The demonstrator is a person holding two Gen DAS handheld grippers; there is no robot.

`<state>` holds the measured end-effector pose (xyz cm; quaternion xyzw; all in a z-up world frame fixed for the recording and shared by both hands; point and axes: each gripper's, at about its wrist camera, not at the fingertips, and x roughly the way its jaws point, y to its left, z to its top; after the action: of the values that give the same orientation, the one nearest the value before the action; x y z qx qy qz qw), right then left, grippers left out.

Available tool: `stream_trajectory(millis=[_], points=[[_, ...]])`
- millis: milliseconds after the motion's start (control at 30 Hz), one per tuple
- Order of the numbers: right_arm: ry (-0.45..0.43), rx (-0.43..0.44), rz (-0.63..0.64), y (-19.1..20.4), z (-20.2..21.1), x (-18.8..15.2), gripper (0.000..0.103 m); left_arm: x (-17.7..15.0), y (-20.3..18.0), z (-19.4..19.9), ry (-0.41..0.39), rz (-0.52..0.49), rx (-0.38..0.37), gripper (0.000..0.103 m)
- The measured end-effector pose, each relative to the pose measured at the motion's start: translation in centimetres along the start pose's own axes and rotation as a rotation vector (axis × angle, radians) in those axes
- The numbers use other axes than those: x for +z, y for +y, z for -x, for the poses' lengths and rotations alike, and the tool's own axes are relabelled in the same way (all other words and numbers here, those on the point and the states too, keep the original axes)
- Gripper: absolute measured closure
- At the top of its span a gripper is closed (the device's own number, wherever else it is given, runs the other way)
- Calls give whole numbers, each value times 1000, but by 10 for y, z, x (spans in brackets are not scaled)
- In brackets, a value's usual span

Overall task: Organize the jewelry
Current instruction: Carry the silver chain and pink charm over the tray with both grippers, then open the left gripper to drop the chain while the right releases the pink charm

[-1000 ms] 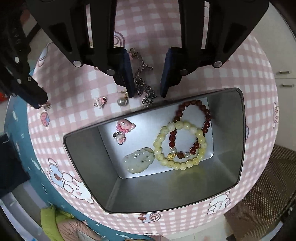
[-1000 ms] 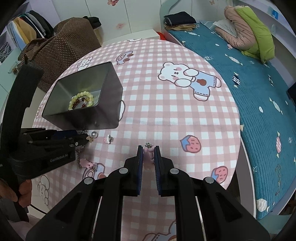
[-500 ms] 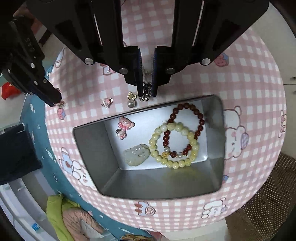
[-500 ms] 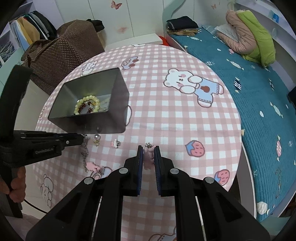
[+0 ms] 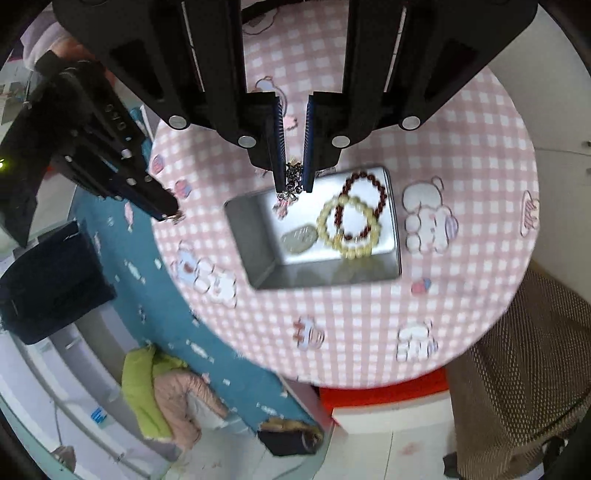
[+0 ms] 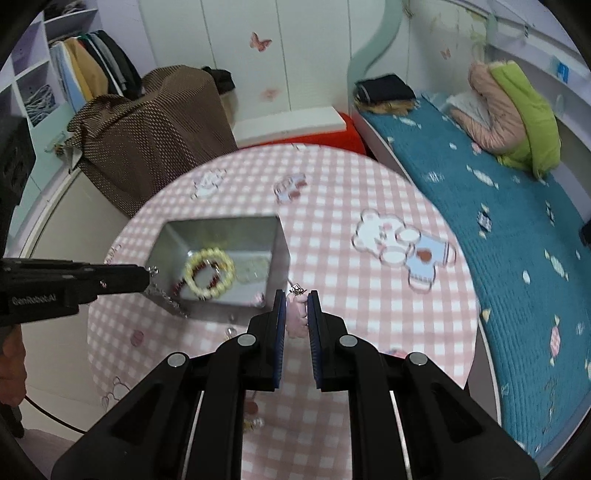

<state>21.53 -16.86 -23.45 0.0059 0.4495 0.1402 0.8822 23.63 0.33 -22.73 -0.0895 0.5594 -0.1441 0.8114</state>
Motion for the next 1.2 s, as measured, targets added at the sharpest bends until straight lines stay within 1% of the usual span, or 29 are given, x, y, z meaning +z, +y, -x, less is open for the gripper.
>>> stream_trajectory(millis=[200,300,433,667,900,1033,1100,1200], points=[[-35,19,39,7,6,15,92,18,-10,23,-71,1,-35,95],[-46,30,53,8,6,20,92,26,-14,28,-89,10,-50,94],[-52,45,71,9,5,25,92,35,-17,22,-89,20,-57,94],[-33,72,94,15,-9,28,92,40,-12,-14,-18,60,-54,94],[12,99,119,22,-25,24,92,31,0,-47,74,101,-41,93],[32,117,129,27,-31,23,92,23,5,-51,98,93,-11,93],[43,125,134,29,-35,24,92,21,7,-51,110,95,2,88],[52,146,150,35,-38,24,92,17,9,-48,112,90,21,85]])
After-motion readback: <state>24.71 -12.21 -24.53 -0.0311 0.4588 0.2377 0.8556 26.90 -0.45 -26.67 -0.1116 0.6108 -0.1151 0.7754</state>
